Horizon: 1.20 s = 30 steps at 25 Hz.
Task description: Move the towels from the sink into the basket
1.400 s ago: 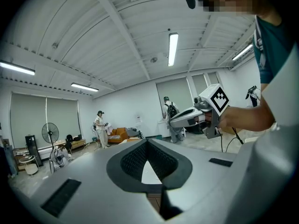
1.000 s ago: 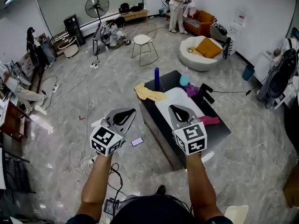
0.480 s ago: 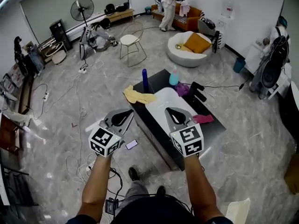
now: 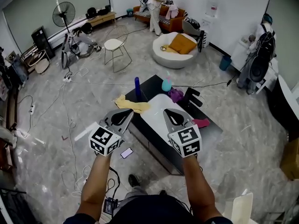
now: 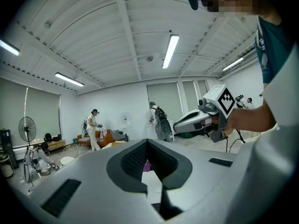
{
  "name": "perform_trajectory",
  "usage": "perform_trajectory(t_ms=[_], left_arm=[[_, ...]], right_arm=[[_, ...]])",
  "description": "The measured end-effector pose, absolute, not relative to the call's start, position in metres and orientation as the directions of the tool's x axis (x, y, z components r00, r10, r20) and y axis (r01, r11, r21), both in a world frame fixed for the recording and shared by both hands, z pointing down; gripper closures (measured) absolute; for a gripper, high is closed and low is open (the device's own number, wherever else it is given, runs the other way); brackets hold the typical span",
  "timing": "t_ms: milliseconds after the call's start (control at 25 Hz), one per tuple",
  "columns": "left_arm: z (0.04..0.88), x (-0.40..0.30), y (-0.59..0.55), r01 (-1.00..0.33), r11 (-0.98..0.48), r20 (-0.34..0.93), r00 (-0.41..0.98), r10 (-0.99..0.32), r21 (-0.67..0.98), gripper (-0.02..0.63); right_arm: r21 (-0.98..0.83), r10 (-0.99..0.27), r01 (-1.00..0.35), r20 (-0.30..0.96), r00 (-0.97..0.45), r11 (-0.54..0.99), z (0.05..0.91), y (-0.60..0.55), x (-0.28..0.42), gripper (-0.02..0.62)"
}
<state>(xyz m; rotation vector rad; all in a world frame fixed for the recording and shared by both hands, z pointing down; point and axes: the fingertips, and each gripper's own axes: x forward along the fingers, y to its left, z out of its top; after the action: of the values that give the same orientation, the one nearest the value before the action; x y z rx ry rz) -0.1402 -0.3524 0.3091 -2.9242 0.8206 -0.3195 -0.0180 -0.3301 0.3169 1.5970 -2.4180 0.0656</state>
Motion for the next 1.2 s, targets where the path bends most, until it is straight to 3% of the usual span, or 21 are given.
perform_trajectory(t_ms=[680, 1200], left_arm=[[0.306, -0.198, -0.449, -0.438, -0.89, 0.175, 0.874, -0.454, -0.123, 0.6], [0.298, -0.274, -0.493, -0.469, -0.875, 0.138, 0.865, -0.482, -0.119, 0.601]], right_arm=[[0.104, -0.928, -0.943, 0.243, -0.283, 0.315, 0.313, -0.414, -0.069, 0.586], [0.128, -0.932, -0.942, 0.24, -0.273, 0.309, 0.304, -0.458, -0.125, 0.586]])
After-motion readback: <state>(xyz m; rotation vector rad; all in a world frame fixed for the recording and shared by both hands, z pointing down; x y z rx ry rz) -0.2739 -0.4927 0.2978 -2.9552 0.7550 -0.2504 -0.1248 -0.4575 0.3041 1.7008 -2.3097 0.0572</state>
